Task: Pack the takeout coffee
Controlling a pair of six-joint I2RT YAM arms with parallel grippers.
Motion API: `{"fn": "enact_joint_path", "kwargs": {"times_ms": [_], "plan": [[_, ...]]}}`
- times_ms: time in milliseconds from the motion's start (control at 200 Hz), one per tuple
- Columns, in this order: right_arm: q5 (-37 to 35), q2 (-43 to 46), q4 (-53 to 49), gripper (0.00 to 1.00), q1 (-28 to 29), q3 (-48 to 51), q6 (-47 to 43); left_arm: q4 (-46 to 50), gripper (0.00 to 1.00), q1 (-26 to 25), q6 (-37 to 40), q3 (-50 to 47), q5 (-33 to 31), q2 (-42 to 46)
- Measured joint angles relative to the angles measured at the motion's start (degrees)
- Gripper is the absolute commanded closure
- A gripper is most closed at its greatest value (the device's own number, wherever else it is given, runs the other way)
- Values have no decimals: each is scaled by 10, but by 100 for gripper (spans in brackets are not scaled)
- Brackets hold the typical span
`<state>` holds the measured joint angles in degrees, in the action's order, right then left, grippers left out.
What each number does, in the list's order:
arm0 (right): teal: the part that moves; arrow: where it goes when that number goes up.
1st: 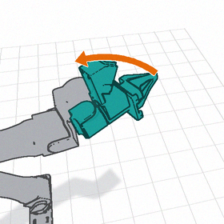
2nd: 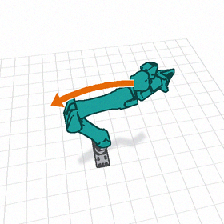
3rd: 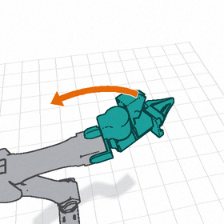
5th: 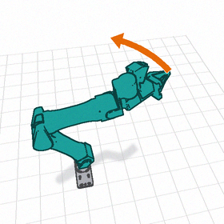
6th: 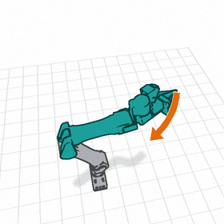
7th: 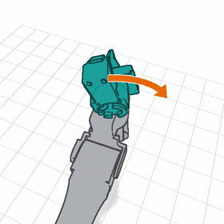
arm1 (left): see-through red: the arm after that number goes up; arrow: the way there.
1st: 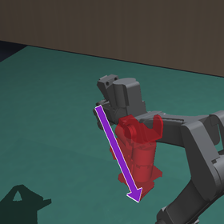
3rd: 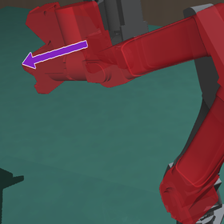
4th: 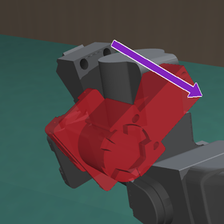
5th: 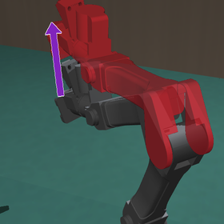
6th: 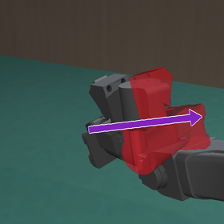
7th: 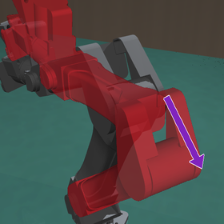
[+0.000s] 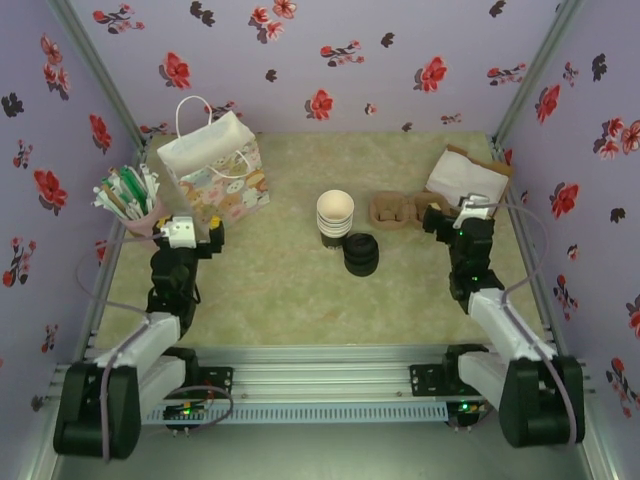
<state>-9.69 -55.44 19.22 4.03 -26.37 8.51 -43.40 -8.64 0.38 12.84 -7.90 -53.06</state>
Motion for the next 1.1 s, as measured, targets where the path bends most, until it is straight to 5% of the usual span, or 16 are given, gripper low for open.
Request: {"fn": "enact_joint_path", "kwargs": {"times_ms": [240,540,880,1095], "plan": [[12,95,-250,1,0,-151,98,197,1,-33,-154,121,26,112],[50,92,-468,1,-3,-217,199,462,1,-35,-327,254,143,146],[196,-17,-505,22,19,-281,228,488,1,-42,-433,219,233,115],[201,-111,-542,30,99,-366,221,473,1,-131,-458,220,251,4]]}}
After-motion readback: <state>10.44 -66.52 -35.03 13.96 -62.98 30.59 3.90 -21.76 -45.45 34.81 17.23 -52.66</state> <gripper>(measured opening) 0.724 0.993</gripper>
